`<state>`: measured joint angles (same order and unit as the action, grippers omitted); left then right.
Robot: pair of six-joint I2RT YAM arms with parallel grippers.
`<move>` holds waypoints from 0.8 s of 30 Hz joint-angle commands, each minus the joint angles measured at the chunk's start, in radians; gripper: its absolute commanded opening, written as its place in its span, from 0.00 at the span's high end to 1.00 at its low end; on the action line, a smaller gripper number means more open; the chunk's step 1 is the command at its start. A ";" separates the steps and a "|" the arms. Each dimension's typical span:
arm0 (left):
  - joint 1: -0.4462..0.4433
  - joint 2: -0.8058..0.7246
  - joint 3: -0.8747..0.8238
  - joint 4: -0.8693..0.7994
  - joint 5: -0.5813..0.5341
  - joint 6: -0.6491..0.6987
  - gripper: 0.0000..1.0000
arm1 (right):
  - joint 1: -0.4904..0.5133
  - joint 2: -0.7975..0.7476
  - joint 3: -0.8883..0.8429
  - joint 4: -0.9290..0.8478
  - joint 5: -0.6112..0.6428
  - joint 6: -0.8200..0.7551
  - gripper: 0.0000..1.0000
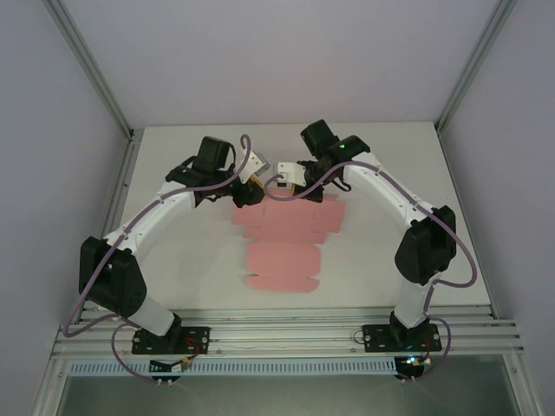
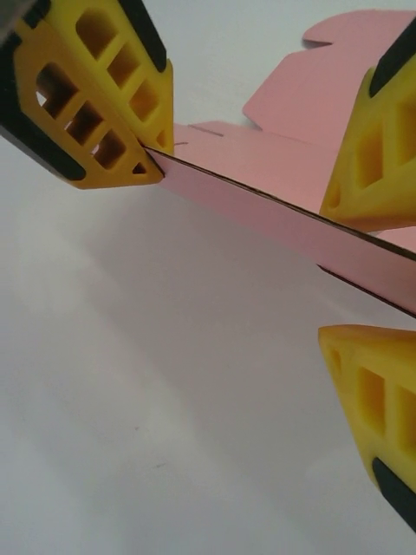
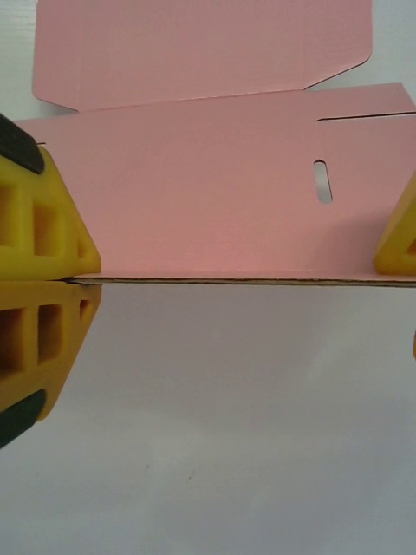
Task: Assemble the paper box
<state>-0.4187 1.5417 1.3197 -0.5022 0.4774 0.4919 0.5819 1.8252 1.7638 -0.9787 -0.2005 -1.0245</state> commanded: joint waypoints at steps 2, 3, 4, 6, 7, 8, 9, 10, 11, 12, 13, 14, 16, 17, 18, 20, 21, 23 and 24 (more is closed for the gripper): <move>-0.015 -0.022 0.007 0.037 -0.050 0.007 0.77 | -0.006 0.019 0.033 -0.031 -0.022 0.026 1.00; -0.018 -0.022 0.009 0.034 -0.049 0.008 0.80 | -0.005 0.019 0.032 -0.028 -0.019 0.031 1.00; -0.021 -0.019 0.009 0.031 -0.051 0.007 0.85 | -0.006 0.020 0.033 -0.025 -0.017 0.035 1.00; -0.031 -0.015 0.006 0.037 -0.068 -0.002 0.91 | -0.006 0.022 0.035 -0.022 -0.017 0.047 1.00; -0.037 -0.015 0.003 0.042 -0.075 -0.006 0.91 | -0.006 0.027 0.043 -0.024 -0.019 0.056 1.00; -0.044 -0.015 -0.001 0.051 -0.083 -0.014 0.92 | -0.005 0.033 0.050 -0.030 -0.020 0.067 1.00; -0.052 -0.015 -0.004 0.068 -0.096 -0.027 0.94 | -0.006 0.040 0.058 -0.035 -0.020 0.078 1.00; -0.063 -0.018 -0.010 0.086 -0.103 -0.041 0.94 | -0.004 0.048 0.067 -0.046 -0.020 0.089 1.00; -0.072 -0.020 -0.016 0.106 -0.120 -0.056 0.94 | -0.003 0.053 0.072 -0.046 -0.019 0.101 1.00; -0.083 -0.023 -0.024 0.136 -0.146 -0.080 0.94 | -0.001 0.056 0.072 -0.043 -0.017 0.118 1.00; -0.102 -0.026 -0.034 0.185 -0.206 -0.126 0.94 | 0.000 0.058 0.072 -0.031 -0.010 0.142 1.00; -0.119 -0.028 -0.045 0.214 -0.268 -0.174 0.96 | 0.005 0.057 0.070 -0.004 0.008 0.185 1.00; -0.163 -0.029 -0.073 0.321 -0.384 -0.250 0.95 | 0.016 0.055 0.066 0.052 0.047 0.290 1.00; -0.182 -0.028 -0.089 0.362 -0.440 -0.281 1.00 | 0.025 0.050 0.061 0.076 0.074 0.335 1.00; -0.203 -0.027 -0.103 0.400 -0.476 -0.295 1.00 | 0.034 0.043 0.050 0.103 0.097 0.374 1.00; -0.239 -0.014 -0.128 0.474 -0.584 -0.335 1.00 | 0.047 0.031 0.034 0.134 0.090 0.457 1.00; -0.253 -0.005 -0.132 0.495 -0.623 -0.343 1.00 | 0.051 0.030 0.041 0.125 0.071 0.498 1.00; -0.276 0.013 -0.129 0.523 -0.716 -0.379 1.00 | 0.052 0.028 0.051 0.117 0.050 0.613 1.00; -0.285 0.022 -0.122 0.524 -0.743 -0.387 1.00 | 0.052 0.026 0.051 0.122 0.050 0.665 1.00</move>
<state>-0.6239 1.5433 1.1942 -0.1192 -0.1261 0.1112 0.5877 1.8694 1.8080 -0.9020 -0.1085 -0.5789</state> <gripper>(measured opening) 0.063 0.050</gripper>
